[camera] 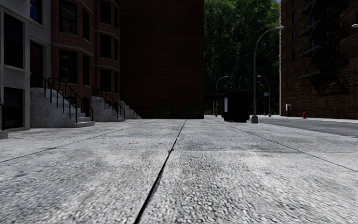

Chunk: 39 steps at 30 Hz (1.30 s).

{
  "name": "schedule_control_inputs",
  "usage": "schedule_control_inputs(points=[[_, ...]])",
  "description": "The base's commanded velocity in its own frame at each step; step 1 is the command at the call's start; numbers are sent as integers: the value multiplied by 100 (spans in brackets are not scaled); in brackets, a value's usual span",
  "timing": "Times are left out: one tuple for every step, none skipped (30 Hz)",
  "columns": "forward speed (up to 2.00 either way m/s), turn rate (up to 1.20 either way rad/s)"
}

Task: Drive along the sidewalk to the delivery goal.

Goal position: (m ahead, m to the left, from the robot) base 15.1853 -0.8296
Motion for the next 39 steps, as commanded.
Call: schedule_control_inputs(points=[[200,-22],[200,-22],[200,-22],[200,-23],[200,-23],[200,-23],[200,-23],[200,-23],[200,-23],[200,-23],[200,-23],[200,-23],[200,-23],[200,-23],[200,-23],[200,0],[200,0],[200,0],[200,0],[200,0],[200,0],[200,0],[200,0],[200,0],[200,0],[200,0],[200,0],[200,0],[200,0],[200,0],[200,0],[200,0],[200,0],[200,0],[200,0],[200,0],[200,0],[200,0],[200,0]])
